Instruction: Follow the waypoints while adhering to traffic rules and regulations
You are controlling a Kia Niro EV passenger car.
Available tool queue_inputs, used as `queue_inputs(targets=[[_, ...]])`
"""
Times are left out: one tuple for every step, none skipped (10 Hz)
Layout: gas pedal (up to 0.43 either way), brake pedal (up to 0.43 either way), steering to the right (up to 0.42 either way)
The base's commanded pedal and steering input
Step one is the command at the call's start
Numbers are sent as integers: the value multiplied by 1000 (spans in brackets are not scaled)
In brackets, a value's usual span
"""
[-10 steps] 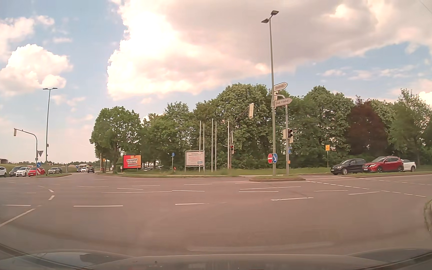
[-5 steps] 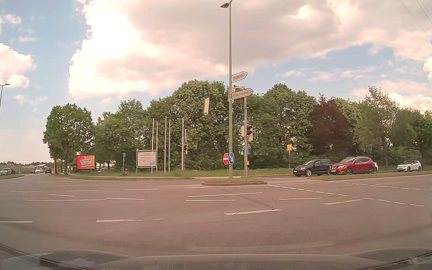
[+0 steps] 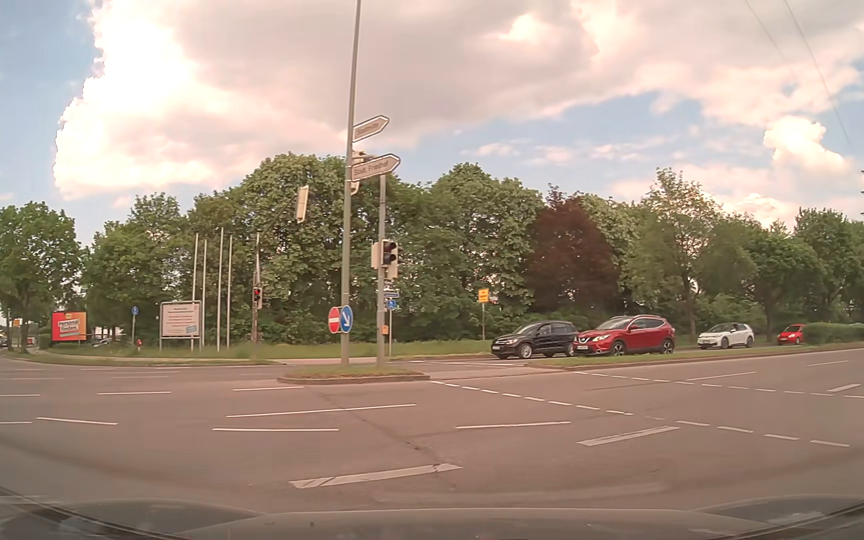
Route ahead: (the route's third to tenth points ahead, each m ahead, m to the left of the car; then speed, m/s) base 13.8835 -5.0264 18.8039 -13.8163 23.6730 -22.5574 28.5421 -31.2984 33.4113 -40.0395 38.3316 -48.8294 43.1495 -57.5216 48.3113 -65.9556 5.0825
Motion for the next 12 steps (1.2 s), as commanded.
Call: queue_inputs(targets=[[67, 18, 326], [67, 18, 336], [67, 18, 339], [67, 18, 338], [67, 18, 333], [67, 18, 311], [67, 18, 293], [87, 18, 283], [118, 18, 284], [130, 18, 285], [150, 18, 284], [189, 18, 284]])
